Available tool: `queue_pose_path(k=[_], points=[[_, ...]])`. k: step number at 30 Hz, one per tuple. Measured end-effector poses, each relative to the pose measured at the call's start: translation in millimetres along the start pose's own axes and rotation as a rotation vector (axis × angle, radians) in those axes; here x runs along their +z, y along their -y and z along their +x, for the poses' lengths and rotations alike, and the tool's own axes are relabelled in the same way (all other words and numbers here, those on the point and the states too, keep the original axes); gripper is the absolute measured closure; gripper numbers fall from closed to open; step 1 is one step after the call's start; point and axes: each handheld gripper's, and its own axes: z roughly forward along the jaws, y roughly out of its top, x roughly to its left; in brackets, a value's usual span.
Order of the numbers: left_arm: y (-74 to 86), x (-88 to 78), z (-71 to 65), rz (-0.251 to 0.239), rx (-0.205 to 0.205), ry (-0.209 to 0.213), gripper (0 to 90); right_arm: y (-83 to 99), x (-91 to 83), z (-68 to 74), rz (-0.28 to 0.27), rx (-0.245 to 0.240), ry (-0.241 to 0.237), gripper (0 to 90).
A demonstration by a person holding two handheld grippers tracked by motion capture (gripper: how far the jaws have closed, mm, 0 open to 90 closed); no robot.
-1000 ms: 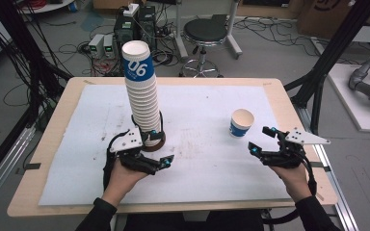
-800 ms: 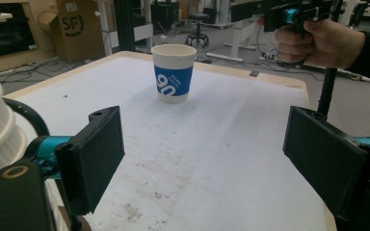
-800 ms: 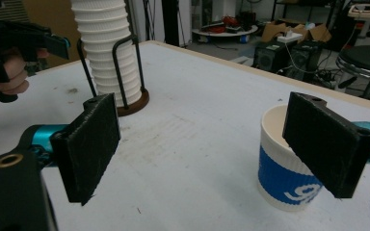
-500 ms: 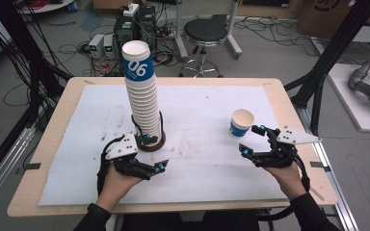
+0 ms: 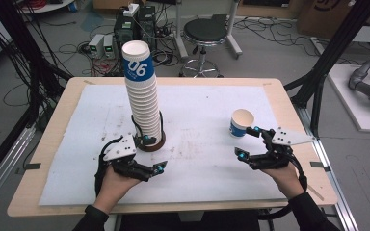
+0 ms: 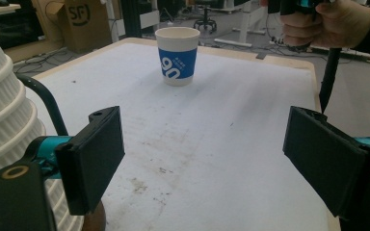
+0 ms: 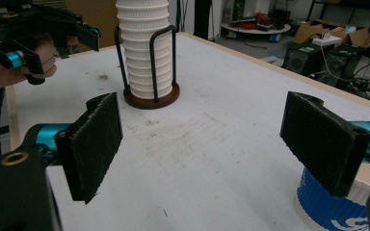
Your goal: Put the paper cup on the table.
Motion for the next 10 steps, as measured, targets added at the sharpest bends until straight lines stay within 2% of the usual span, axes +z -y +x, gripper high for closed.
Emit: queue_pose_path(k=[10], points=[[-2.0,3.3,-0.2,0.000,-0.004,0.003,14.3,2.7,-0.8,0.8,0.001,-0.010,0.005,14.9]])
